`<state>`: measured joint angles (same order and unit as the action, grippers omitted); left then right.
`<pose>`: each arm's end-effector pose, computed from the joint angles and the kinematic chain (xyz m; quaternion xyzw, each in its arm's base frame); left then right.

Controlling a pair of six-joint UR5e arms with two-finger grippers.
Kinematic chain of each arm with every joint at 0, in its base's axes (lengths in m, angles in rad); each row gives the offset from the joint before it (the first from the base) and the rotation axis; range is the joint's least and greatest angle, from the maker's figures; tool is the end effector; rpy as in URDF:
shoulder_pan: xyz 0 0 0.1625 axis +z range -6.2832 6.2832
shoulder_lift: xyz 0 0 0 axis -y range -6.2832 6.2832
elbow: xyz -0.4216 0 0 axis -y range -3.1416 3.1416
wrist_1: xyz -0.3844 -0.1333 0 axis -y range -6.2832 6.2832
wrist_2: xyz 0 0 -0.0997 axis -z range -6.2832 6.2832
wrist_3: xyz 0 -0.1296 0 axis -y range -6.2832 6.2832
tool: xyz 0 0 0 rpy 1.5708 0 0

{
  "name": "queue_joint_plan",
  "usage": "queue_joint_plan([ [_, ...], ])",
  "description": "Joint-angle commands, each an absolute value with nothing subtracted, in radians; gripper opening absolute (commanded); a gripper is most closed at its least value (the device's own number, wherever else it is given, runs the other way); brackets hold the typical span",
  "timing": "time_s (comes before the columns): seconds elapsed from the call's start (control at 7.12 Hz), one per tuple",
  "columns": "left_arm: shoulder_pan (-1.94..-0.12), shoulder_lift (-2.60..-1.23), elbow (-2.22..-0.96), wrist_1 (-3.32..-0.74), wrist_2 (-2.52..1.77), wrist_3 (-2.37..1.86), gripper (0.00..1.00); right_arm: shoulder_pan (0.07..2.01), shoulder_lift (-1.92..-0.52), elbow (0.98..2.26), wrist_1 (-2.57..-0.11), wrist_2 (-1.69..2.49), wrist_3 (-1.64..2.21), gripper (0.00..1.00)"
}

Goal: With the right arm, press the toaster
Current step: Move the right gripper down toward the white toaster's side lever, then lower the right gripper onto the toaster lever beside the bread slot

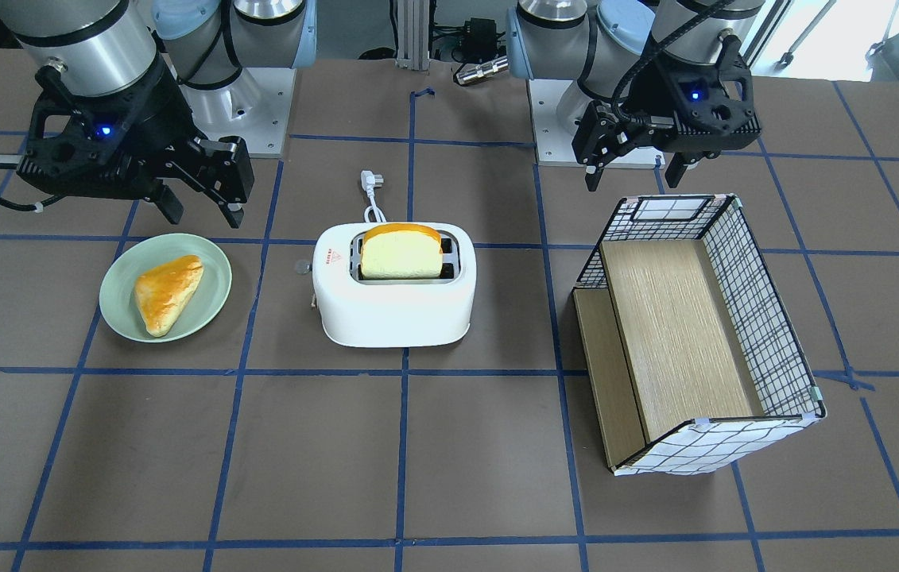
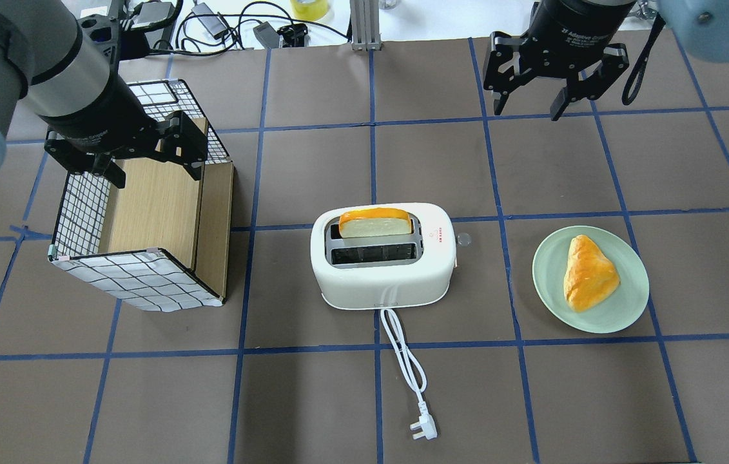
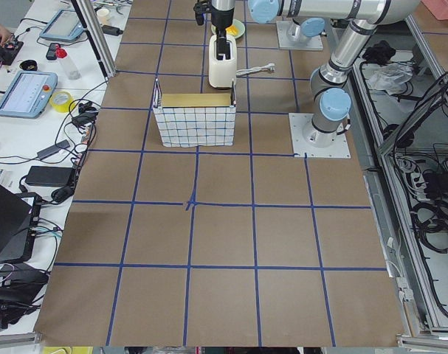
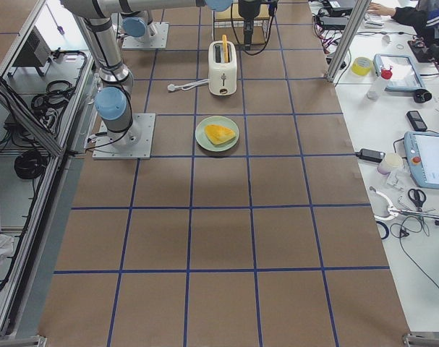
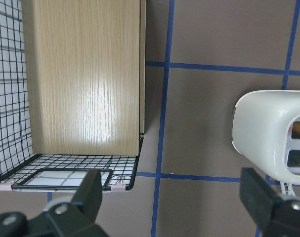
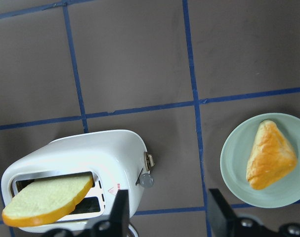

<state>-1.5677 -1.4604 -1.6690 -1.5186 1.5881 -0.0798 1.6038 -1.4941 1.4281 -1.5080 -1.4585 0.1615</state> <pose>-0.1297 -0.4462 0.4633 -0.0417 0.9986 -0.0325 0.0074 0.1648 -0.5108 0.4797 0.0640 0.9964 0.0039 0.0560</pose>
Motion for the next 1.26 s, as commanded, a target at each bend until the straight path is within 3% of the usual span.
queue_joint_plan([
  [0.0,-1.568,-1.460,-1.669,-1.519,1.588,-0.080,1.00,1.551,-1.496,1.427,-1.392,-1.332,0.163,0.00],
  [0.42,-1.568,-1.460,-1.669,-1.519,1.588,-0.080,1.00,1.412,-1.494,1.440,-1.242,-1.097,0.007,0.00],
  [1.12,-1.568,-1.460,-1.669,-1.519,1.588,-0.080,1.00,1.315,-1.494,1.698,-1.314,-0.813,-0.323,0.00],
])
